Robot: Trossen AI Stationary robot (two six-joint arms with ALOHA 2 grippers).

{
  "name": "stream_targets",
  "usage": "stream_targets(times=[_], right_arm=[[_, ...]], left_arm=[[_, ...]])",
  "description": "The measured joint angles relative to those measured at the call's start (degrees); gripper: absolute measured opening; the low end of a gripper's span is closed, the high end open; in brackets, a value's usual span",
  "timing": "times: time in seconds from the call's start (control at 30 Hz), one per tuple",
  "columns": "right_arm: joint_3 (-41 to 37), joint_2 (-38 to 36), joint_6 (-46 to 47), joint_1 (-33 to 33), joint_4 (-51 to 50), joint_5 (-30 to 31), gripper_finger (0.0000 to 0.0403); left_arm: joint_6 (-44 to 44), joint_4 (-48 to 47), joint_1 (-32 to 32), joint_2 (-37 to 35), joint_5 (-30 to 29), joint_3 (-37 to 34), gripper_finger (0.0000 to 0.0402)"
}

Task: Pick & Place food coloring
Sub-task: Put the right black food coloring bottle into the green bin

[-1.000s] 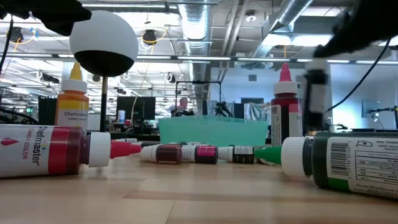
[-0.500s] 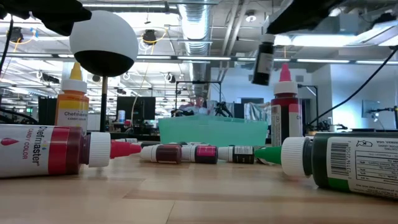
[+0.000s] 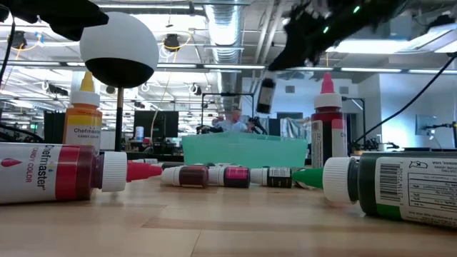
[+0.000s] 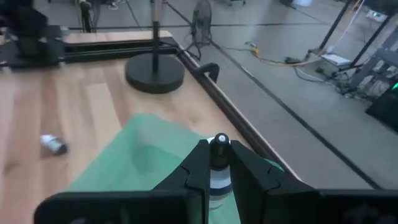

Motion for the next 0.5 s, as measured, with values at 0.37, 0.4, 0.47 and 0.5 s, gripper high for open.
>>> stream_targets(times=[0.37,0.4,0.47,0.5], right_arm=[[0.00,13.90,-1.08,-15.66,13.31,-12.06,0.0040],[0.00,14.84,-1.06,-16.45,14.12,-12.82,0.0039],[0.00,16.72,-1.06,-17.59,15.16,-14.33,0.0037],[-0.01,17.40,-1.00,-17.98,15.49,-15.22,0.0037]], left_arm=[[0.17,-0.04,0.00,0.00,-0.50,0.00,0.0107],[0.23,-0.06,0.00,0.00,-0.77,0.00,0.0107],[0.22,-0.61,0.00,0.00,-1.35,0.00,0.0107],[0.20,-0.93,0.00,0.00,-1.58,0.00,0.0107]])
